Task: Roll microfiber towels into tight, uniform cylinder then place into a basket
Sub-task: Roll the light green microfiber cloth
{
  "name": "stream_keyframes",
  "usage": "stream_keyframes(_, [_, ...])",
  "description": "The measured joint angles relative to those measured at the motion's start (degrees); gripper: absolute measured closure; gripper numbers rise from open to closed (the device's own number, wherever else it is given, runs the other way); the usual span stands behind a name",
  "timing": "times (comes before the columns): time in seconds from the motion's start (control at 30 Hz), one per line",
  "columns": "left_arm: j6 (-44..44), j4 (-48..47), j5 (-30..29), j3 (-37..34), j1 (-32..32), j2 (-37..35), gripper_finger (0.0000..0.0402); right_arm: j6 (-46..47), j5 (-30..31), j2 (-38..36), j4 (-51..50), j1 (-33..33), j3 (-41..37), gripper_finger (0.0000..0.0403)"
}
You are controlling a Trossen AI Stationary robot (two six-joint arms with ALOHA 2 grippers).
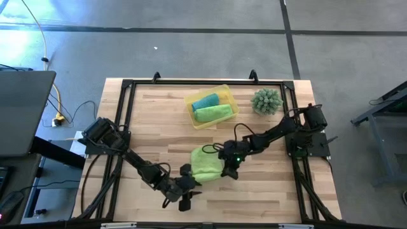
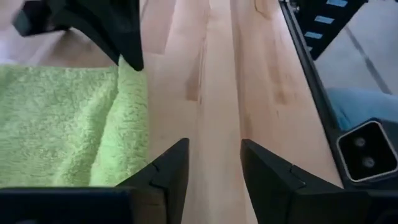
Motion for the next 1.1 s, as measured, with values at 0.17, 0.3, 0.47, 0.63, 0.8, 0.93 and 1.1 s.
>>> stream_keyframes(0.17, [2.03,-4.69,-4.00,0.01,1.24,0.00,0.0241,0.20,0.01,0.00,-0.02,-0.04,0.00,0.0402])
stream_keyframes(0.3, [4.15,-9.73,-4.64,0.01,2.25,0.06,0.0226,1.62,0.09,-0.05,-0.56,-0.07,0.07,0.0402])
stream_keyframes(0.47, [10.01,-10.72,-3.56,0.02,1.51,0.33,0.0226,3.67,0.26,-0.09,-0.88,-0.15,0.09,0.0402])
stream_keyframes(0.63, [9.86,-14.19,-5.12,0.04,1.45,0.33,0.0226,3.97,0.59,-0.09,-0.73,-0.13,0.09,0.0402])
stream_keyframes(0.8, [6.74,-15.05,-3.94,0.04,2.05,0.35,0.0227,4.02,0.97,-0.09,-0.65,-0.13,0.09,0.0402])
stream_keyframes(0.93, [3.71,-15.80,-4.07,0.04,2.06,0.70,0.0238,4.03,1.50,-0.09,-0.63,-0.11,0.07,0.0402])
stream_keyframes(1.1, [-2.58,-15.60,-2.48,0.04,2.51,3.20,0.0288,4.32,3.13,-0.07,-0.34,-0.08,0.07,0.0402])
